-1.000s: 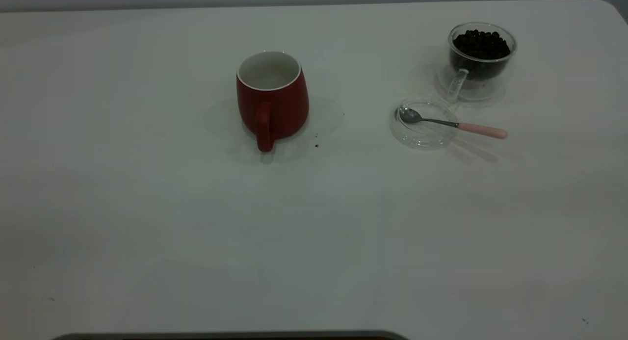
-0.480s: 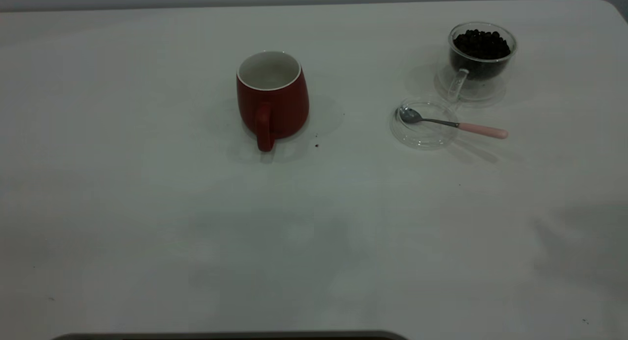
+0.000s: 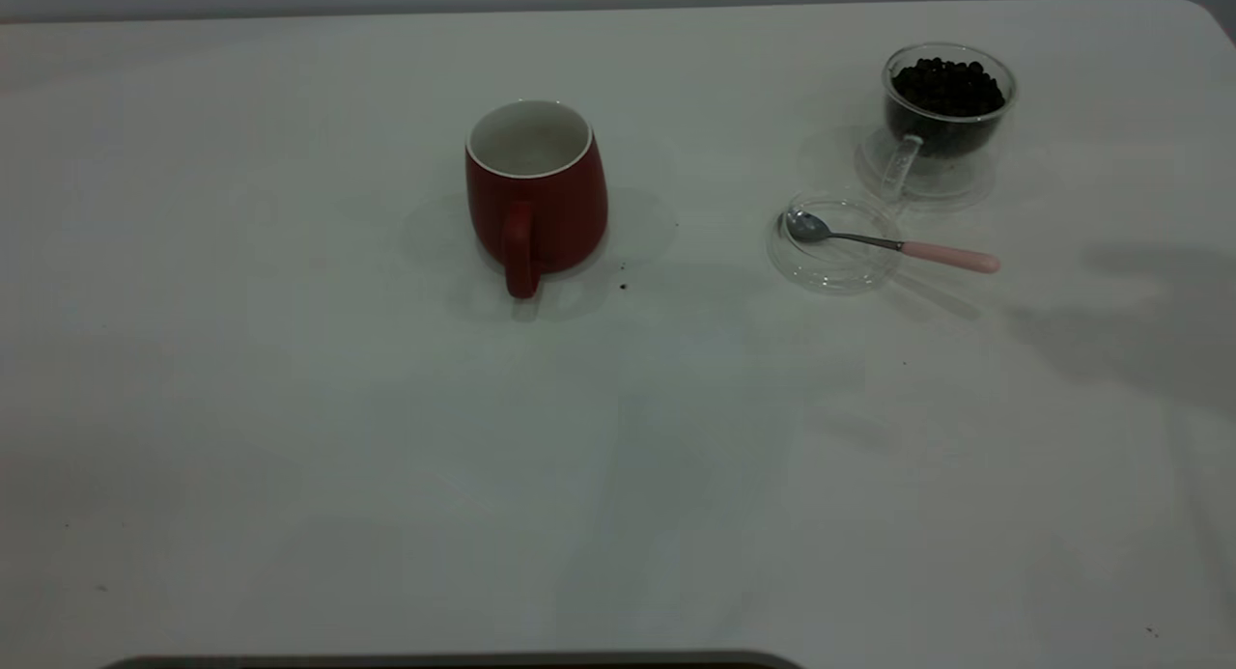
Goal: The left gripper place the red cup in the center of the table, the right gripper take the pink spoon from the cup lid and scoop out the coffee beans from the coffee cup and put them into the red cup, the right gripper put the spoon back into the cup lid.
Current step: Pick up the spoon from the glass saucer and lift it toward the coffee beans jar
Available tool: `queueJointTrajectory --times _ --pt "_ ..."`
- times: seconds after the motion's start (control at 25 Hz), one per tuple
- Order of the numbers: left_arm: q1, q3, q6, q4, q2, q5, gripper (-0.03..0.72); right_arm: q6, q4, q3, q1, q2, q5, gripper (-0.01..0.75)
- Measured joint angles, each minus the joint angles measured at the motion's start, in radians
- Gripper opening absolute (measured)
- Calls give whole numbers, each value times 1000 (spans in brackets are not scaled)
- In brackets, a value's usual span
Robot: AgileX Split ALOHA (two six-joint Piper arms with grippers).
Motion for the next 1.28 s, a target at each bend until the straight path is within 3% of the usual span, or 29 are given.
queueJointTrajectory --times 0.16,0.44,0.6,0.84,1.28 --pt "0 0 0 0 0 0 569 -39 72 14 -64 77 8 701" --pt "0 0 0 0 0 0 569 -207 312 215 -69 141 -187 700" --pt "0 0 0 0 0 0 569 -367 476 304 -70 195 -241 700" --pt "0 0 0 0 0 0 569 -565 665 332 -70 354 -265 696" --pt "0 0 7 0 0 0 569 -904 996 332 -62 630 -211 691"
